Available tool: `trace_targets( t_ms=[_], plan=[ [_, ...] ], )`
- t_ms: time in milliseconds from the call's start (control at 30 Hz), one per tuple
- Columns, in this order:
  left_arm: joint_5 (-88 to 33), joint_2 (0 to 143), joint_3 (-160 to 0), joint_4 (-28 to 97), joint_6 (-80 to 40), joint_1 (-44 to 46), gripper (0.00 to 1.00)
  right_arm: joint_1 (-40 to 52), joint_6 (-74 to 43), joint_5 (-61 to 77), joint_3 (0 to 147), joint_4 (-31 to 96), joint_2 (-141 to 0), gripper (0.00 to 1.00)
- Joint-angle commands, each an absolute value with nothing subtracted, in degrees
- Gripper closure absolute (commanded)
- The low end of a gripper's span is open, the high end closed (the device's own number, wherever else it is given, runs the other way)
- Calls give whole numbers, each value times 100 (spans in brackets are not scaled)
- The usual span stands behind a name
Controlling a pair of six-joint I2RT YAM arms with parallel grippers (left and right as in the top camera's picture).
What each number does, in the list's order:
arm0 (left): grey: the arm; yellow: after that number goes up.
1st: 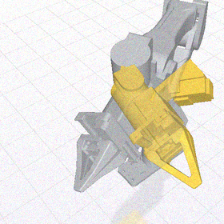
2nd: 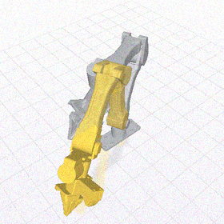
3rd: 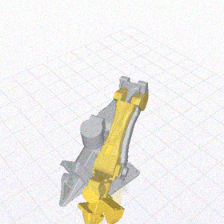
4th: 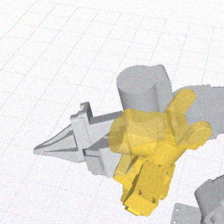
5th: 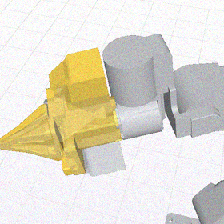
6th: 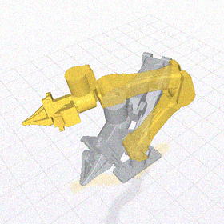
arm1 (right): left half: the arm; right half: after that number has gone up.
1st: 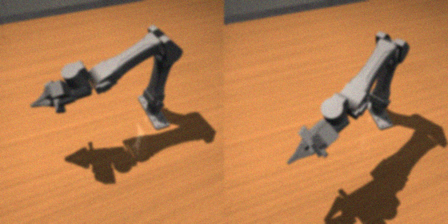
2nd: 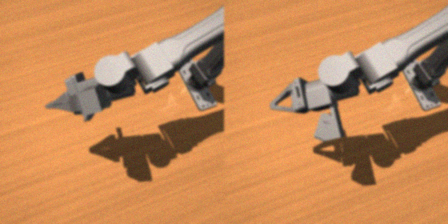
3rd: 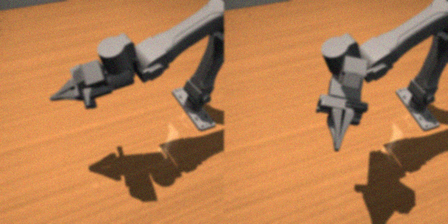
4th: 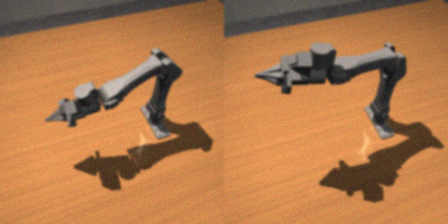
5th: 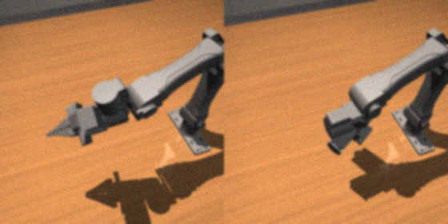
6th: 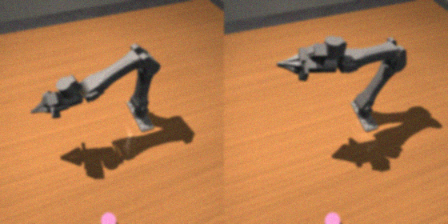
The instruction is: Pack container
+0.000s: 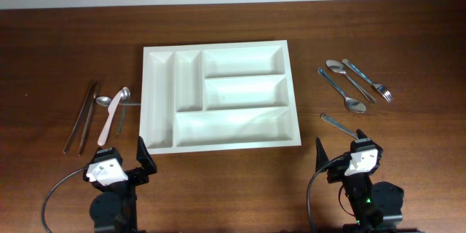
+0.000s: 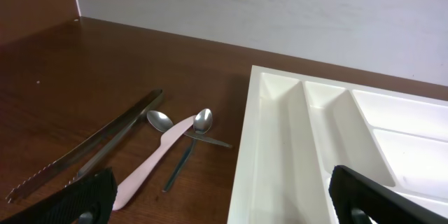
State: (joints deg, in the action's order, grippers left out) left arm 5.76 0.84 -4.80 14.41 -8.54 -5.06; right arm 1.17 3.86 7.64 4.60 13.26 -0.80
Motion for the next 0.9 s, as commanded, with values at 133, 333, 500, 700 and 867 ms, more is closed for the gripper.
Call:
trace_targets(
  t_ms=[133,333,500,700,867],
  plan=[
    [515,36,-449,1437,-740,-541,1,154,386,799,405,1308,-21,1],
    [515,36,-449,1437,-740,-541,1,154,386,799,405,1304,-21,1],
    [515,36,-449,1437,-740,-541,1,150,386,659,405,1210,-21,1],
    [515,36,-449,1437,-740,-541,1,150,-827,311,408,1275,-21,1],
    [515,36,-449,1437,-740,-541,1,150,-1601,257,593,1479,-30,1]
  ],
)
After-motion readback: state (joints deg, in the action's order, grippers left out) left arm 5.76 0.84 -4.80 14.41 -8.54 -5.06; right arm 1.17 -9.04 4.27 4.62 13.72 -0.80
